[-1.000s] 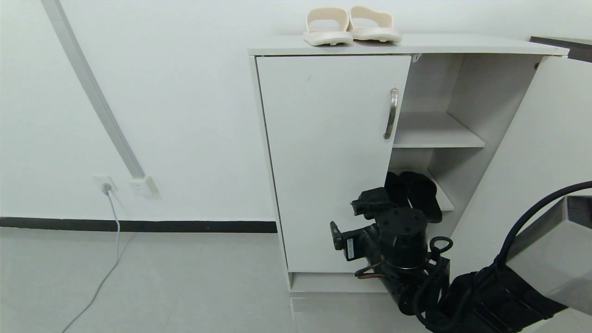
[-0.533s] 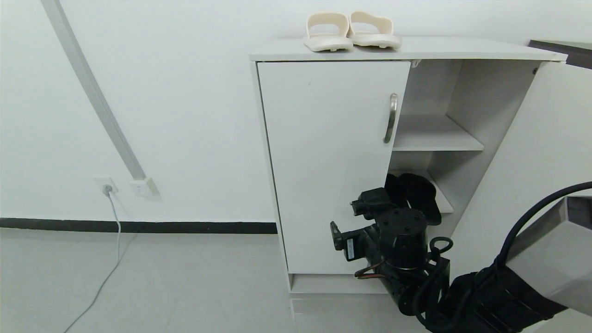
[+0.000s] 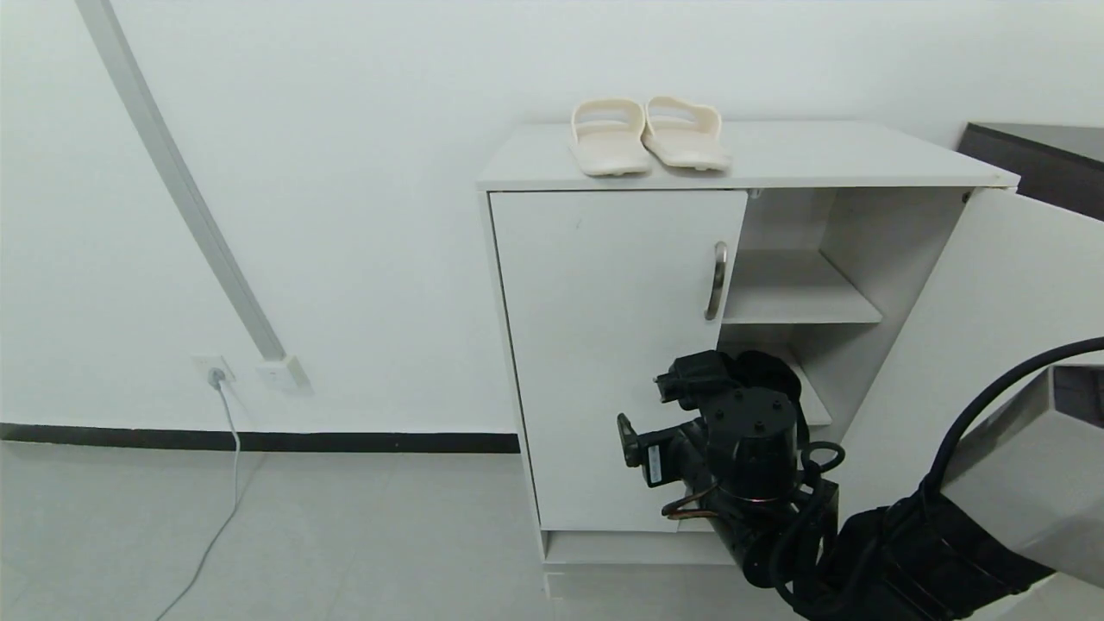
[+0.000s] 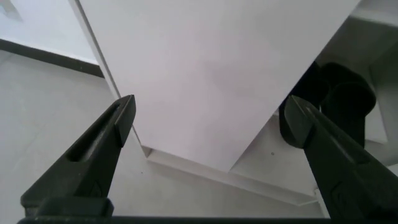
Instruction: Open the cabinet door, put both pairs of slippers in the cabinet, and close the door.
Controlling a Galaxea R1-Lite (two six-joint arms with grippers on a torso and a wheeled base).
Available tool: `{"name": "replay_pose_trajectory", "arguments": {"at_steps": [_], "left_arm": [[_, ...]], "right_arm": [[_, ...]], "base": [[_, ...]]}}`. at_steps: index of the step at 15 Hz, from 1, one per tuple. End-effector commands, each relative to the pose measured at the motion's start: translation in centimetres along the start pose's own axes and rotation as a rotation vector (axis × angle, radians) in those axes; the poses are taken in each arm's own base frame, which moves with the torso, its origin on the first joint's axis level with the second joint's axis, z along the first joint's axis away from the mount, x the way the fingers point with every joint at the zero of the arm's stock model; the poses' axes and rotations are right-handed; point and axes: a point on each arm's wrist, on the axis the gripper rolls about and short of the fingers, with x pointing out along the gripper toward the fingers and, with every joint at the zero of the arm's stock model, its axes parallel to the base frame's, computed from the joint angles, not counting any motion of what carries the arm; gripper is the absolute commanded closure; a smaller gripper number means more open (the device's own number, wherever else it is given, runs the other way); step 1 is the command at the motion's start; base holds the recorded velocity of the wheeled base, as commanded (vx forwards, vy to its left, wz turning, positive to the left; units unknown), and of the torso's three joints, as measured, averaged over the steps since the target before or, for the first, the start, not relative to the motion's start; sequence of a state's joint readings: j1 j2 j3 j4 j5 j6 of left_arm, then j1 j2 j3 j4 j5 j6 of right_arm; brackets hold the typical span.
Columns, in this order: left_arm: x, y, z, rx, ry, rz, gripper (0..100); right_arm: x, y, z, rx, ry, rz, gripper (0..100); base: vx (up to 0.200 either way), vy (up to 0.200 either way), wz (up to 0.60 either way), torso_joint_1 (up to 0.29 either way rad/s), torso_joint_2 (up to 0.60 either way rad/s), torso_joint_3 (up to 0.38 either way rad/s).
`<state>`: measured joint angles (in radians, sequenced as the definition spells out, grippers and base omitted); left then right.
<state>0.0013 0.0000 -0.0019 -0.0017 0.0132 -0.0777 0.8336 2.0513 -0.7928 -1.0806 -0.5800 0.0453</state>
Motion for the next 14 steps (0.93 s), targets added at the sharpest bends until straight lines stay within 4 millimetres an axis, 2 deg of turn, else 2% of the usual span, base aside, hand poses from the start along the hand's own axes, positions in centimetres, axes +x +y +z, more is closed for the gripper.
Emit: {"name": "replay_pose_trajectory", "arguments": {"at_steps": [1,14], "left_arm": [[0.01,0.0,-0.01,-0.001,0.002,0.001,100],[0.01,0.0,-0.01,-0.001,0.002,0.001,100]], "right_arm": [[0.0,0.04,-0.03,-0.001,0.0,0.001,0],[-0.04,0.02,0.11,0.002,-0.005,0.001,0]], "base": [[0.0,0.0,0.0,0.124,-0.45,-0.33],[0.0,0.0,0.0,0.173,-0.49,-0.319]]}}
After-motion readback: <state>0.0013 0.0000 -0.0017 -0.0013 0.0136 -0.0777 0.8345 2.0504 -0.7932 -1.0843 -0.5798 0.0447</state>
